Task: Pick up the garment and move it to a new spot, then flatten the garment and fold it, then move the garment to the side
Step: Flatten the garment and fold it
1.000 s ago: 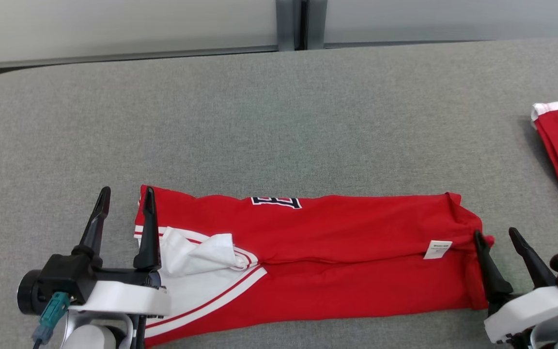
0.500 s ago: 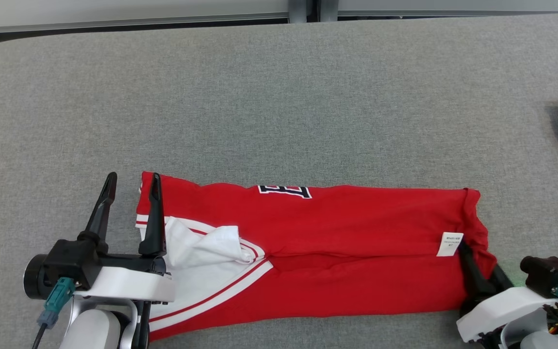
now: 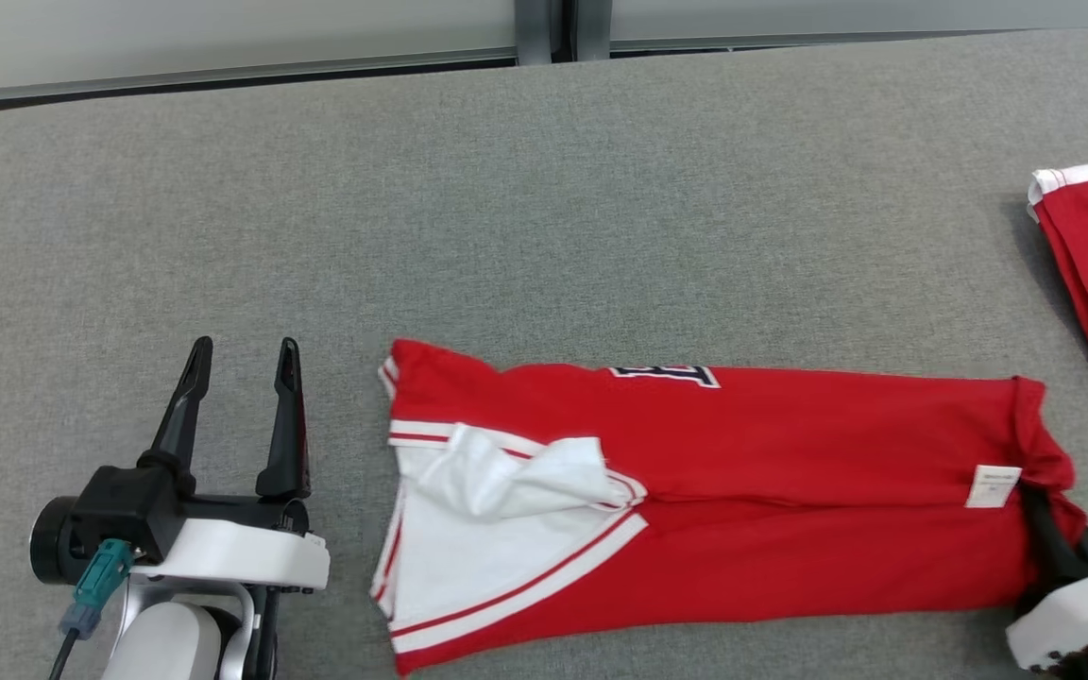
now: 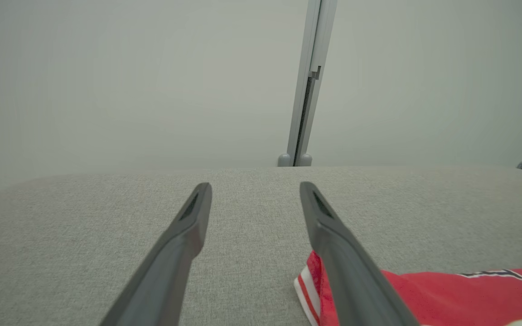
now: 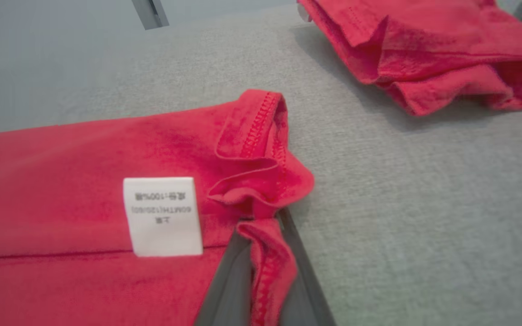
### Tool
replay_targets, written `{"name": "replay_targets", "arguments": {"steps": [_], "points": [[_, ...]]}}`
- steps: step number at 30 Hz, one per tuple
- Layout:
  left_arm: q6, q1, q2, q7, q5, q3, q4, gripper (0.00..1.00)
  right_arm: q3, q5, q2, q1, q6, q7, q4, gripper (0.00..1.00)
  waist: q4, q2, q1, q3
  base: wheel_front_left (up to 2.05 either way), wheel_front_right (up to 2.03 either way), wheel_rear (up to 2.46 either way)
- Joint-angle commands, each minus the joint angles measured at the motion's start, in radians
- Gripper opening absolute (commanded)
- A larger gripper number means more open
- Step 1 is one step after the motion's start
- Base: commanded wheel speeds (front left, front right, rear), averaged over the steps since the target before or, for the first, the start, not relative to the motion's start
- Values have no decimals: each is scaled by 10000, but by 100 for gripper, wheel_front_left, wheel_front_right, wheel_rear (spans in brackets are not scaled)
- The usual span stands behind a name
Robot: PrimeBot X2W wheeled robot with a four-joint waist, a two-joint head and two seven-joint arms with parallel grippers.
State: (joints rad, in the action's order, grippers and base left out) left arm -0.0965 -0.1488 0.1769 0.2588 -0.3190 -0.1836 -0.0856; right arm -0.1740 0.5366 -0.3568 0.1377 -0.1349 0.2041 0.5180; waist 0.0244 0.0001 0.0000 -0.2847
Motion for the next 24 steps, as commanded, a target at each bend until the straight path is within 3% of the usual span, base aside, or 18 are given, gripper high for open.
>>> {"name": "replay_targets", "arguments": {"steps": [1, 8, 14, 20, 24], "points": [[-5, -20, 54, 7, -26, 1, -22, 100, 249, -78, -202, -110, 73, 99, 117, 0, 68, -1, 0, 42, 0, 0, 0], [-21, 51, 55, -8, -87, -52, -34, 100, 479, -208, -358, 160, 55, 14, -285, 0, 209, -1, 0, 162, 0, 0, 0], [-76, 110, 130, -29, -145, -37, 12, 100, -138, -434, 161, 323, 51, -791, -2449, 0, 304, -1, 0, 296, 0, 0, 0], [-35, 35, 93, -53, -183, -135, -5, 100, -1869, -521, 1000, 859, 47, -1766, -4215, 0, 164, -1, 0, 431, 0, 0, 0], [1, -25, 36, -49, -228, -226, -56, 100, -3449, -209, 1460, 1353, 45, -2137, -4345, 0, -98, -1, 0, 474, 0, 0, 0]]}}
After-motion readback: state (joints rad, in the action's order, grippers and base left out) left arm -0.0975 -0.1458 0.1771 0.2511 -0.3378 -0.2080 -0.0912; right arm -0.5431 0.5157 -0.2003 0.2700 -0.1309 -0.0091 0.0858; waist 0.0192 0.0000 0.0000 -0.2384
